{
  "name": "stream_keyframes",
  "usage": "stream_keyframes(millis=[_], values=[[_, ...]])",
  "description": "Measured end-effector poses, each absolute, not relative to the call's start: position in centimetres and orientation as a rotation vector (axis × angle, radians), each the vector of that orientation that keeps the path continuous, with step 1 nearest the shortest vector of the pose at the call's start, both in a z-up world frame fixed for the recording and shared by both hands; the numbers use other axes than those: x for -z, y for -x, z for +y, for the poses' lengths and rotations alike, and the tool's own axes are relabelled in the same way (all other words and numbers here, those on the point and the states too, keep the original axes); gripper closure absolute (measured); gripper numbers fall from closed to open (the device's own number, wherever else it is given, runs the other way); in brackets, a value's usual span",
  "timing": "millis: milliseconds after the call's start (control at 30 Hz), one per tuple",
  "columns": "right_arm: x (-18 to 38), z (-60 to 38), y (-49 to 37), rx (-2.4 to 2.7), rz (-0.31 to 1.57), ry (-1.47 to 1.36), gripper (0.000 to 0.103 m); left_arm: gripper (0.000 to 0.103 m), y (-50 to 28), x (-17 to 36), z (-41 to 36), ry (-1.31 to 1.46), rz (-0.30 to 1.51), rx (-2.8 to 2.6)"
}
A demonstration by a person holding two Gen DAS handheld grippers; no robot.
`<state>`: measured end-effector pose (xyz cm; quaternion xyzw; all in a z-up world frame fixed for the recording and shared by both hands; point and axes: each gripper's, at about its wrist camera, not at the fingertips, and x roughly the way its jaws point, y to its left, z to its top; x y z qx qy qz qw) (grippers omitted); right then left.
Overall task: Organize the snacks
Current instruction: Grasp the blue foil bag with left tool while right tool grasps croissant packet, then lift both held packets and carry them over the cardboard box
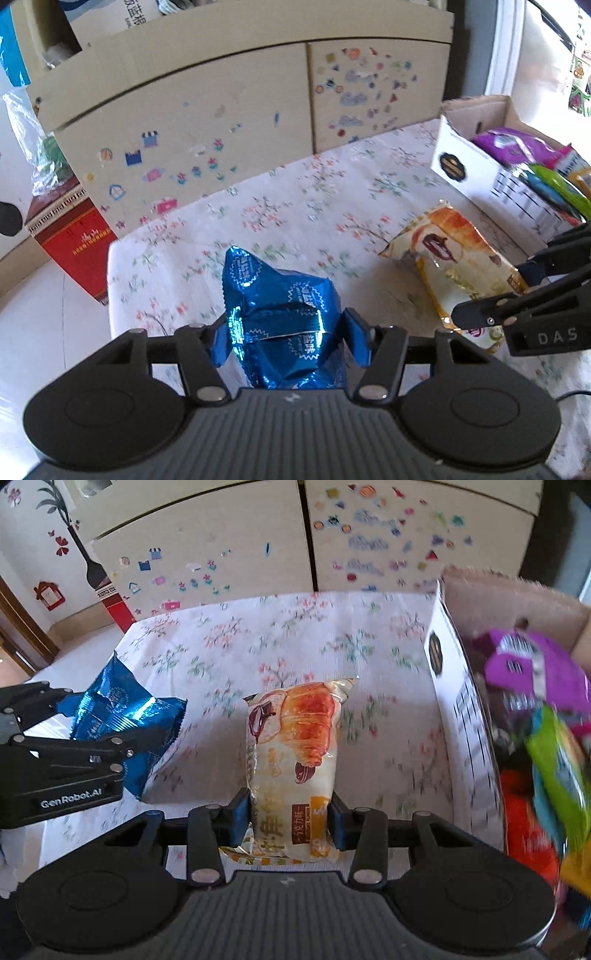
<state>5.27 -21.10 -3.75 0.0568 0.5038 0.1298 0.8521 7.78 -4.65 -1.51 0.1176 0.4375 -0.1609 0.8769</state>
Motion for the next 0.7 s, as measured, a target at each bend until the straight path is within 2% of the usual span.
stream_keyframes(millis=[700], values=[[0.4, -22.9, -0.5, -0.281, 0.942, -0.066, 0.055, 0.044, -4.0, -0.6, -5.5, -0.184, 0.825, 0.361]])
